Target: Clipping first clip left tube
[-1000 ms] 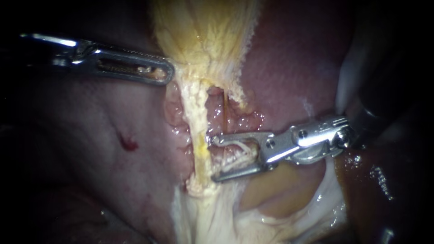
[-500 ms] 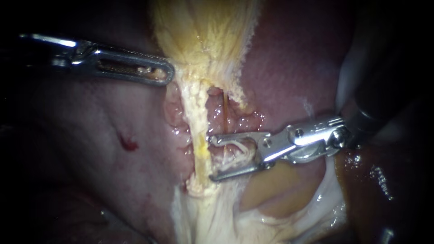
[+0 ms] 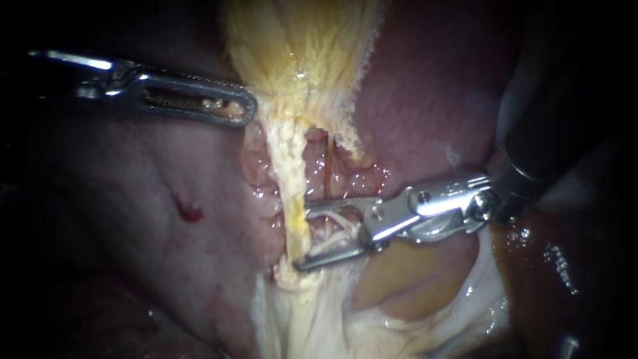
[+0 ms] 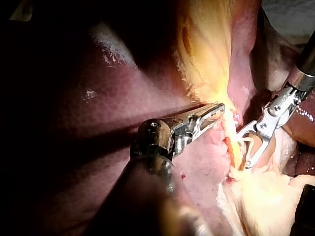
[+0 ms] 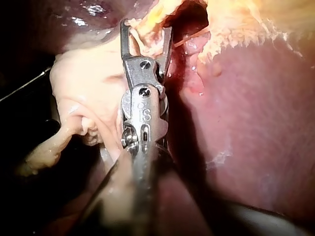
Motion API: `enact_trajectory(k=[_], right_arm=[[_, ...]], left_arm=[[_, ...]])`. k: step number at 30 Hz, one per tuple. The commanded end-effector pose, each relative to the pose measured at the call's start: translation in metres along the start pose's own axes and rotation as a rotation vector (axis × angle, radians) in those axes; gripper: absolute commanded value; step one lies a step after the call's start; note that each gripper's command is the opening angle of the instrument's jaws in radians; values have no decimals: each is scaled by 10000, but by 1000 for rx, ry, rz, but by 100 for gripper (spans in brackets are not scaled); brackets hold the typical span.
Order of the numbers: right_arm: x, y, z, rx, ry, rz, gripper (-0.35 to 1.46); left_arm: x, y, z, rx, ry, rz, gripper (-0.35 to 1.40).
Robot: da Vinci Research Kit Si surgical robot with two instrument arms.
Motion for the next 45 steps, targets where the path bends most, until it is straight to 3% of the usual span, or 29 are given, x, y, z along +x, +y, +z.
enact_trajectory(k=[1,9,22,36,45], right_arm=[[2,-1,2,4,6,2,50],[11,-5,24,45,34,-6,50],[3,-2,50,92,38,-13,50],[0,1,55,91,43,-15,50],[3,-10,53,114,61,-12,50]], left_arm=[[0,0,0,0,0,0,-35],[-1,0,2,-1,0,-1,-35],[-3,-1,5,-2,-1,-2,-35],[-4,-1,7,-2,-1,-2,-35],[-4,4,7,-1,-1,-1,-35]])
